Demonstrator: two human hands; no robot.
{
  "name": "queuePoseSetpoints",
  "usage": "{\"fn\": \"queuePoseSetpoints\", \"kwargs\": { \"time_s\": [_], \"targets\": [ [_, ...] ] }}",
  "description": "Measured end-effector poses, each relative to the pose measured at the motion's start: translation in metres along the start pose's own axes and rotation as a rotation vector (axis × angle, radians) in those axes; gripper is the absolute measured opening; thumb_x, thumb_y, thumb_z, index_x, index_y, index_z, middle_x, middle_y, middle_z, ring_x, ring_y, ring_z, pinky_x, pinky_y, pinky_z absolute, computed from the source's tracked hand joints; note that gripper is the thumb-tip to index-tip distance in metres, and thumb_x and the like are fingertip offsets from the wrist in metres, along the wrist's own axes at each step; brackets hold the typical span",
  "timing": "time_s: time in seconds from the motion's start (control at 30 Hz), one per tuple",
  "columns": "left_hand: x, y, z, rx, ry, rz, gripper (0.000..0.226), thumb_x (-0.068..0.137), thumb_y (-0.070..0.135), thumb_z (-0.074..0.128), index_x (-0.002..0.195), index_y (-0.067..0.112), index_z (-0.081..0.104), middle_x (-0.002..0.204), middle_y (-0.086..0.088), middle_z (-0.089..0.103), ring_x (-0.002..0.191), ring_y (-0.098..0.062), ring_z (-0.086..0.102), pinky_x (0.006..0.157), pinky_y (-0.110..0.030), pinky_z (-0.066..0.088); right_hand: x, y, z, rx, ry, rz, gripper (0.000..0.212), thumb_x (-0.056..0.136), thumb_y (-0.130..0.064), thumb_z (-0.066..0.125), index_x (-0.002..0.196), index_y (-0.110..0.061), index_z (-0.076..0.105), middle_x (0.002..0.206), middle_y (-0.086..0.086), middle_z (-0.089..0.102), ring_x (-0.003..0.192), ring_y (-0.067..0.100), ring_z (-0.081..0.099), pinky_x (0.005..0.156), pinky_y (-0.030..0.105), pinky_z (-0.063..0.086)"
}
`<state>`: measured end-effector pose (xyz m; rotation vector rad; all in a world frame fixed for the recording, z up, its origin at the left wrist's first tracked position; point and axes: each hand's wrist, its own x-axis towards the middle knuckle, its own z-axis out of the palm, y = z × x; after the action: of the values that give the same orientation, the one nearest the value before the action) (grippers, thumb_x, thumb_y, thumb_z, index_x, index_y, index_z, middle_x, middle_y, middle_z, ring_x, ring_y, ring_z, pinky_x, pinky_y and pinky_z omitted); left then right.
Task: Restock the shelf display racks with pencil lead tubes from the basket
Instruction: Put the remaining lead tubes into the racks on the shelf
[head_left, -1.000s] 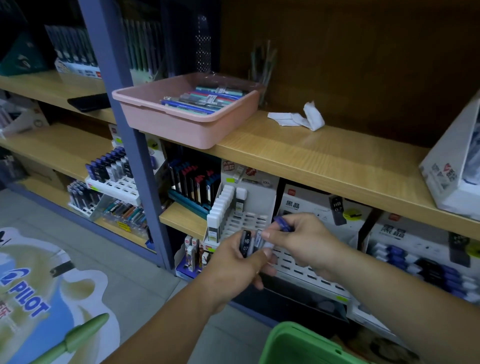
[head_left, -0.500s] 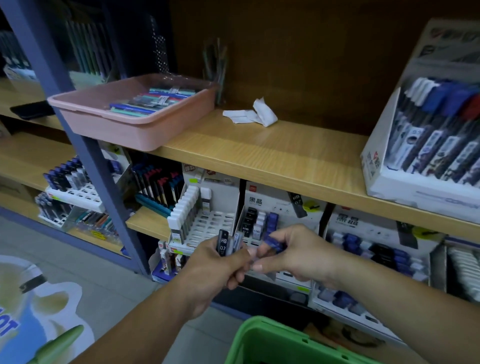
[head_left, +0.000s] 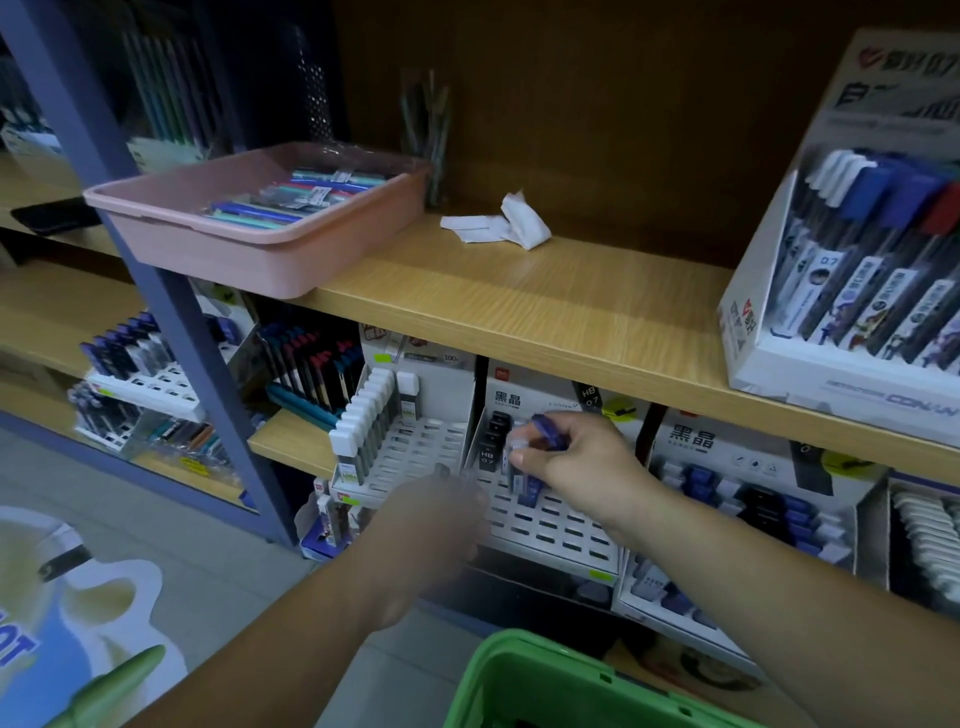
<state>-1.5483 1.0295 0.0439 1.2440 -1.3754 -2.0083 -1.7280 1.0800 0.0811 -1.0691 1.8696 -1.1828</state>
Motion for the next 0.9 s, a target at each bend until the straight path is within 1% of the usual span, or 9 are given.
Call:
{"fn": "queuePoseSetpoints", "kwargs": {
  "time_s": [0.1, 0.17, 0.27, 0.47, 0.57, 0.67, 0.77, 0.83, 0.9],
  "targets": [
    [0.003, -0.003, -0.004, -0.032, -0.037, -0.036, 0.029, 0.097, 0.007, 0.067, 0.125, 0.007, 0.058, 0.085, -0.012, 0.074, 0.06, -0.015, 0.054, 0.049, -0.024, 0.035, 0.012, 0.006, 0.005, -0.083, 0.053, -0.048, 0.007, 0.089, -0.012, 0.077, 0.089, -0.018, 0.075, 0.082, 0.002, 0.071, 0.078, 0.019, 0.066, 0.078, 0.035, 0.059],
    [0.002, -0.003, -0.006, -0.032, -0.066, -0.039, 0.034, 0.098, 0.007, 0.067, 0.128, 0.009, 0.052, 0.094, -0.017, 0.077, 0.061, -0.016, 0.056, 0.049, -0.024, 0.034, 0.018, 0.013, 0.008, -0.197, 0.092, -0.115, 0.01, 0.086, -0.012, 0.078, 0.084, -0.019, 0.072, 0.075, -0.003, 0.066, 0.075, 0.017, 0.063, 0.076, 0.032, 0.056],
    [-0.001, -0.001, -0.008, 0.0, -0.081, -0.011, 0.04, 0.099, 0.014, 0.069, 0.132, 0.007, 0.048, 0.102, -0.017, 0.078, 0.061, -0.015, 0.058, 0.048, -0.023, 0.035, 0.022, 0.024, 0.009, -0.325, 0.137, -0.169, 0.016, 0.08, -0.022, 0.077, 0.086, -0.033, 0.066, 0.076, -0.008, 0.071, 0.075, 0.019, 0.069, 0.075, 0.043, 0.061],
    [0.005, -0.008, -0.016, 0.048, -0.044, 0.014, 0.087, 0.09, 0.03, 0.08, 0.156, 0.006, 0.029, 0.098, -0.013, 0.079, 0.058, -0.014, 0.06, 0.04, -0.021, 0.033, 0.028, 0.03, 0.009, -0.473, 0.163, -0.219, 0.019, 0.082, -0.028, 0.08, 0.075, -0.032, 0.062, 0.065, -0.008, 0.062, 0.066, 0.017, 0.063, 0.066, 0.041, 0.058],
    [0.008, -0.01, -0.018, 0.059, -0.01, 0.026, 0.075, 0.091, 0.03, 0.08, 0.151, 0.007, 0.041, 0.095, -0.012, 0.079, 0.058, -0.015, 0.058, 0.04, -0.022, 0.033, 0.032, 0.031, 0.011, -0.466, 0.157, -0.208, 0.019, 0.085, -0.03, 0.076, 0.071, -0.022, 0.065, 0.065, -0.004, 0.062, 0.066, 0.019, 0.062, 0.066, 0.041, 0.058],
    [0.008, -0.009, -0.017, 0.047, 0.043, 0.049, 0.038, 0.094, 0.023, 0.076, 0.124, 0.007, 0.06, 0.088, -0.012, 0.078, 0.055, -0.015, 0.055, 0.041, -0.023, 0.034, 0.033, 0.029, 0.01, -0.398, 0.135, -0.162, 0.015, 0.087, -0.026, 0.073, 0.077, -0.014, 0.071, 0.077, 0.004, 0.072, 0.078, 0.022, 0.07, 0.077, 0.044, 0.061],
    [0.011, -0.007, -0.012, 0.024, 0.104, 0.063, 0.025, 0.095, 0.018, 0.075, 0.112, 0.007, 0.06, 0.072, -0.008, 0.071, 0.049, -0.013, 0.051, 0.041, -0.023, 0.034, 0.029, 0.017, 0.005, -0.243, 0.173, -0.087, 0.011, 0.09, -0.017, 0.074, 0.079, -0.019, 0.074, 0.082, 0.002, 0.073, 0.083, 0.017, 0.07, 0.081, 0.035, 0.06],
    [0.013, -0.005, -0.008, 0.018, 0.141, 0.087, 0.025, 0.093, 0.02, 0.077, 0.111, 0.009, 0.063, 0.063, -0.002, 0.064, 0.048, -0.011, 0.051, 0.042, -0.023, 0.037, 0.023, 0.005, 0.004, -0.081, 0.148, -0.014, 0.011, 0.088, -0.011, 0.076, 0.082, -0.02, 0.076, 0.084, 0.002, 0.075, 0.079, 0.013, 0.07, 0.072, 0.027, 0.057],
    [0.013, -0.003, -0.005, -0.007, 0.141, 0.117, 0.026, 0.092, 0.022, 0.078, 0.111, 0.009, 0.066, 0.064, 0.0, 0.064, 0.052, -0.012, 0.054, 0.044, -0.024, 0.039, 0.017, -0.005, 0.007, 0.05, 0.059, 0.066, 0.01, 0.086, -0.006, 0.077, 0.091, -0.014, 0.076, 0.084, 0.01, 0.076, 0.055, 0.005, 0.065, 0.049, 0.016, 0.047]
  ]
}}
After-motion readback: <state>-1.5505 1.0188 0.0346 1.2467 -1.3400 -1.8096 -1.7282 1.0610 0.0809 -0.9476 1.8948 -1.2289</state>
